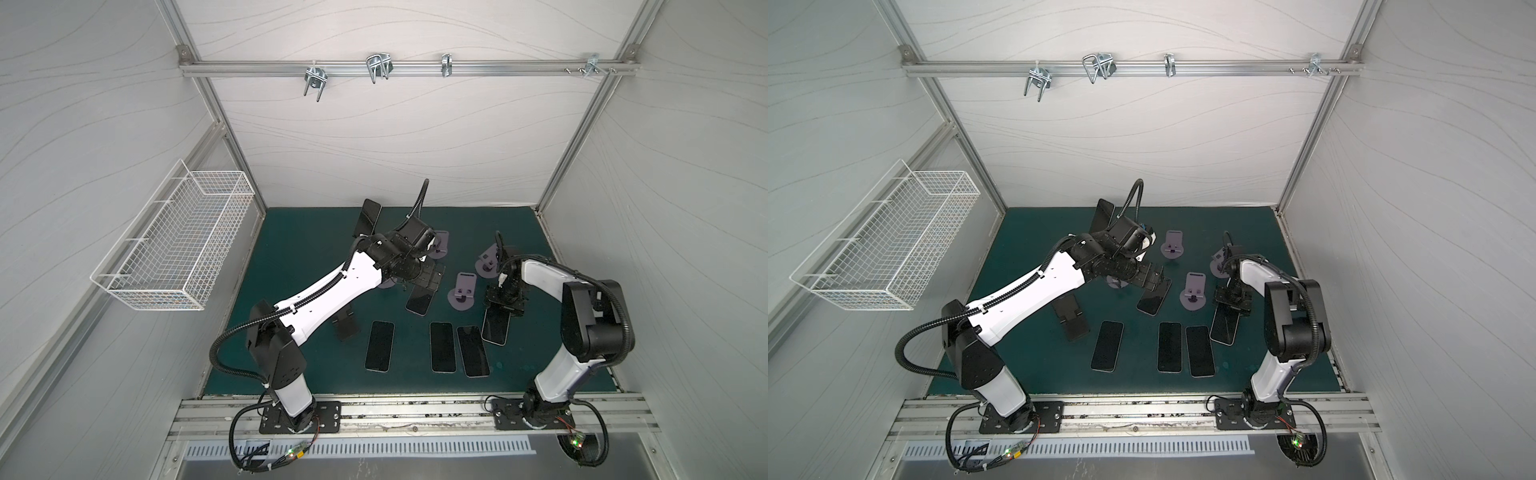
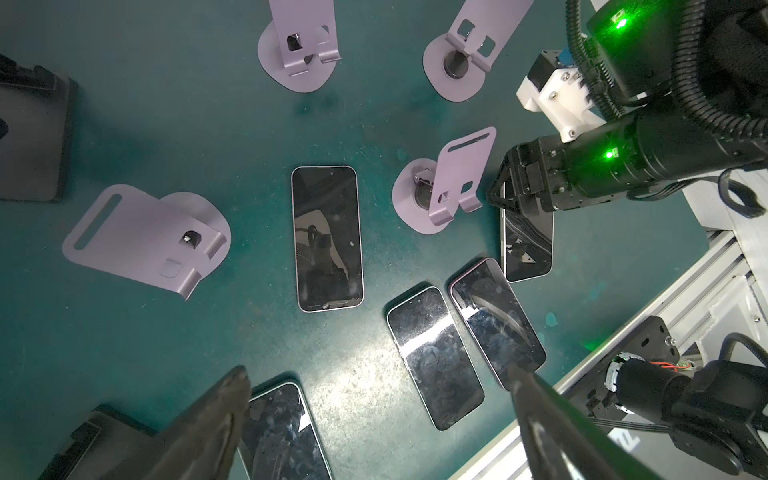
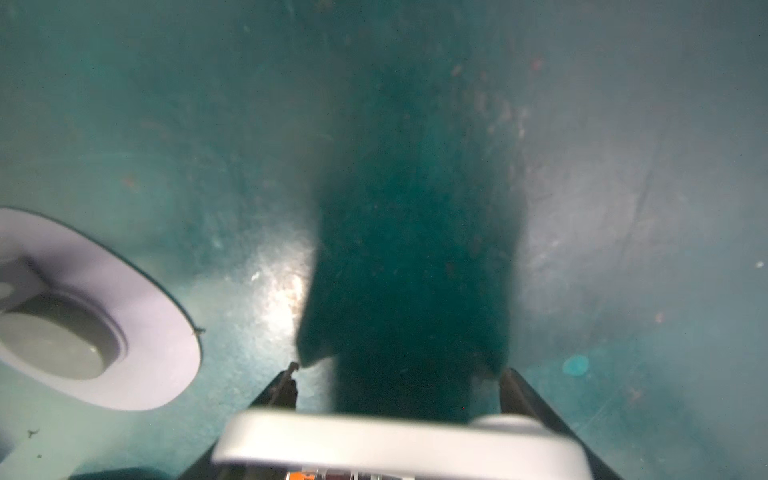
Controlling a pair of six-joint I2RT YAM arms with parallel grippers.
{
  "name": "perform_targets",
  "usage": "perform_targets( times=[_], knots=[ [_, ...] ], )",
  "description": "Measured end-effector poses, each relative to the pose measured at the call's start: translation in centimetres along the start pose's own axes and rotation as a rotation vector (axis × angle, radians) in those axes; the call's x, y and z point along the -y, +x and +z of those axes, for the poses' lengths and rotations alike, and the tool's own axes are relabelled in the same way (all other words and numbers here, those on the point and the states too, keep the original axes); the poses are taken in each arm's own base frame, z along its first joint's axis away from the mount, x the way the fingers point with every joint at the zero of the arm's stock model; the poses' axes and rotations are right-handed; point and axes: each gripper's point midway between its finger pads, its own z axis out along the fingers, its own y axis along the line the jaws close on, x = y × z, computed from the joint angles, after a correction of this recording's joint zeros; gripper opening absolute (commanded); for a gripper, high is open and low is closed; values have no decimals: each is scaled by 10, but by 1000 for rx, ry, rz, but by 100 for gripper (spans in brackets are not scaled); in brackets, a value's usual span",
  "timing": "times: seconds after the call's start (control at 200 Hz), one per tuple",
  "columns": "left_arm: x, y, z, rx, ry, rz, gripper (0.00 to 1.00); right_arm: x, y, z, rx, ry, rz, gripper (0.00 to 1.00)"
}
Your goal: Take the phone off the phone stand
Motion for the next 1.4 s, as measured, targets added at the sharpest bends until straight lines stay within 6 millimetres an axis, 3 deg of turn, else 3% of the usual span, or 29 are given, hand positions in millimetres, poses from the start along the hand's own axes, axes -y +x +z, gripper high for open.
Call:
perform_targets(
  times=[0.545,1.4],
  knots=[
    [-1,1,6,-12,-5,21,99,0,-1,2,64,1,4,62],
    [-2,0,5,-8,-12,19,99,-1,-3,4,112,42,-4,79]
  ],
)
